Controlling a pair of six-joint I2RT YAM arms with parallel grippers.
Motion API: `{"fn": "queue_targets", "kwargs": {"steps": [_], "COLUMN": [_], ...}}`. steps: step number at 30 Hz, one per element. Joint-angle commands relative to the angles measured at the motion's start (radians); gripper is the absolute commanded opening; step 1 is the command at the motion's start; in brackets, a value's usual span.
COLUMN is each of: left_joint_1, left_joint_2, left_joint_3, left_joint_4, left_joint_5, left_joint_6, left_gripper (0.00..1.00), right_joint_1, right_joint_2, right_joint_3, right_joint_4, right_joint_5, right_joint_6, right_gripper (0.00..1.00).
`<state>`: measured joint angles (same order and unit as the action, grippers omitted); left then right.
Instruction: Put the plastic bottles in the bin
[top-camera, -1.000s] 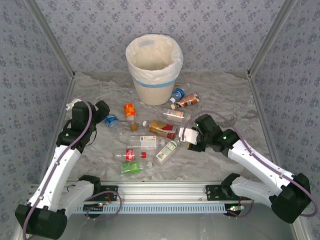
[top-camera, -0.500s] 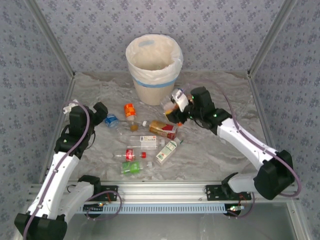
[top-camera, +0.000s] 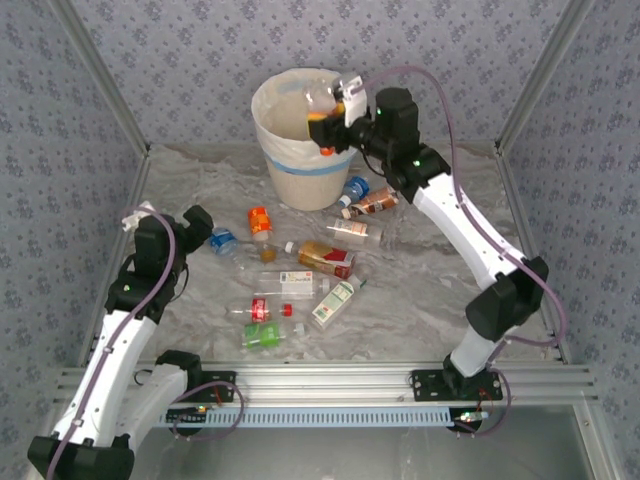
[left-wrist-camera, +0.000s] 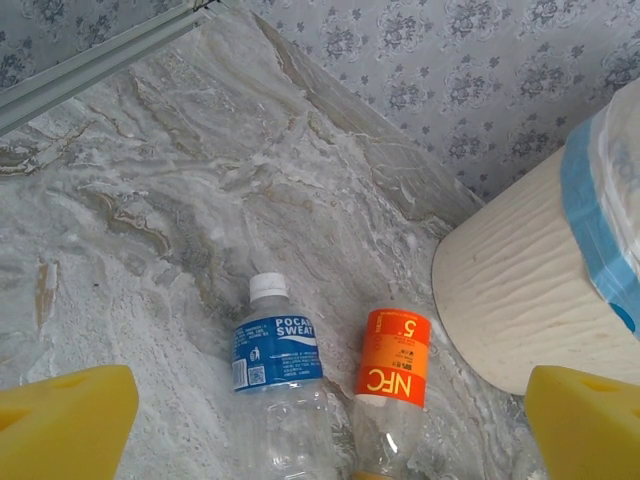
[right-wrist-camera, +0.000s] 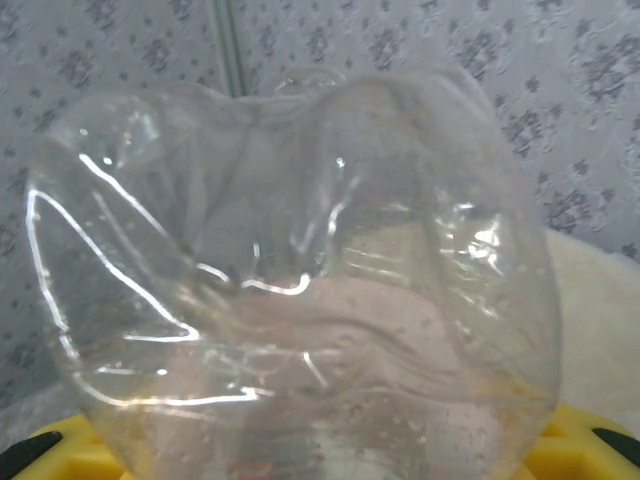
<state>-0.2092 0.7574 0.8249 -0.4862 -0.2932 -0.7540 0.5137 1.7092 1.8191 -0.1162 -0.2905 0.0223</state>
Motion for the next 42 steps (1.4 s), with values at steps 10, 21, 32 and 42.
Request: {"fn": "queue_targets", "kwargs": {"steps": [10, 21, 32, 42], "left_joint_1": [0.008, 0.008, 0.008, 0.008], "left_joint_2": [-0.042, -0.046, -0.036, -0.033], "left_joint_3": [-0.013, -0.036, -0.036, -0.044], "left_joint_4": [-0.034, -0.026, -0.031, -0.03], "left_joint_5": [-0.016, -0.019, -0.016, 0.002], "left_joint_6": [-0.015, -0.026, -0.047, -0.064], "left_gripper": [0.99, 0.99, 1.0, 0.99], "right_joint_1": [-0.075, -0.055, -0.02, 0.043], "right_joint_2": [0.394, 0.524, 0.5, 0.354], "right_joint_3": [0.514, 0.617, 0.656, 0.558], "right_joint_4": [-0.202, -0.387, -0.462, -0.446], "right_joint_5": [0.17, 0.426, 0.527, 0.551], "right_joint_6": [0.159, 0.098, 0.061, -0.014], "right_gripper": [0.43, 0.52, 0.71, 0.82]}}
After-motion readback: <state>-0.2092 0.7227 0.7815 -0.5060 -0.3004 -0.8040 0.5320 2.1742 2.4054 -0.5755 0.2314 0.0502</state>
